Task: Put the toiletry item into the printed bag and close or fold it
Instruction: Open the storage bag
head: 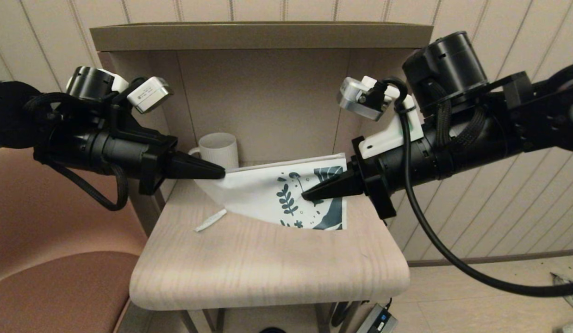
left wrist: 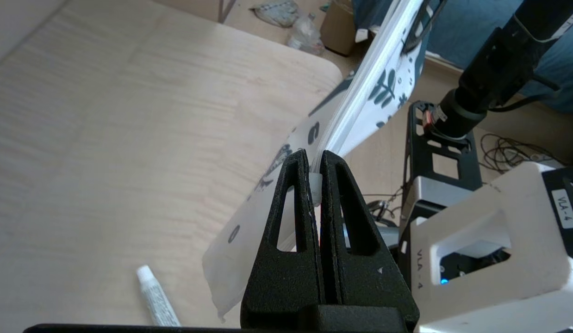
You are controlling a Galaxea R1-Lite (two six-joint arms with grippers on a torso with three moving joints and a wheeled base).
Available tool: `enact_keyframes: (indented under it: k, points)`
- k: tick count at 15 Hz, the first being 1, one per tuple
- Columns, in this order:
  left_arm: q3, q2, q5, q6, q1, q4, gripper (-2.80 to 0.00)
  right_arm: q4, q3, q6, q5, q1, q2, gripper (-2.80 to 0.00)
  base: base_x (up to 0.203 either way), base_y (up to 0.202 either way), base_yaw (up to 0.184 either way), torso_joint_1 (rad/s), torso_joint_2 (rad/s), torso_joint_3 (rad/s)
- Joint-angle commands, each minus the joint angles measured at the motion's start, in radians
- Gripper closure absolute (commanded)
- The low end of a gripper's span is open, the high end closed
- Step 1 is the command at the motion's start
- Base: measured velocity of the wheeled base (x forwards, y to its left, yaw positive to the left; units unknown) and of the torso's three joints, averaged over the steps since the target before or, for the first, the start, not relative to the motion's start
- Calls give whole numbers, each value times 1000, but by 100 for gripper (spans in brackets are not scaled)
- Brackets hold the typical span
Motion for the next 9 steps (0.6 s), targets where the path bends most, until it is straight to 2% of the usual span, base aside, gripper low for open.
enact_keyframes:
  k: [1,9]
  points:
    - [21,-8,-5,3,3,2,0,2,0,-3,5,1,-1,0,0,0,0,0,0,0]
    - [50,-21,-25,1,9,-12,0,3,1,-1,5,-10,-27,0,0,0,0,0,0,0]
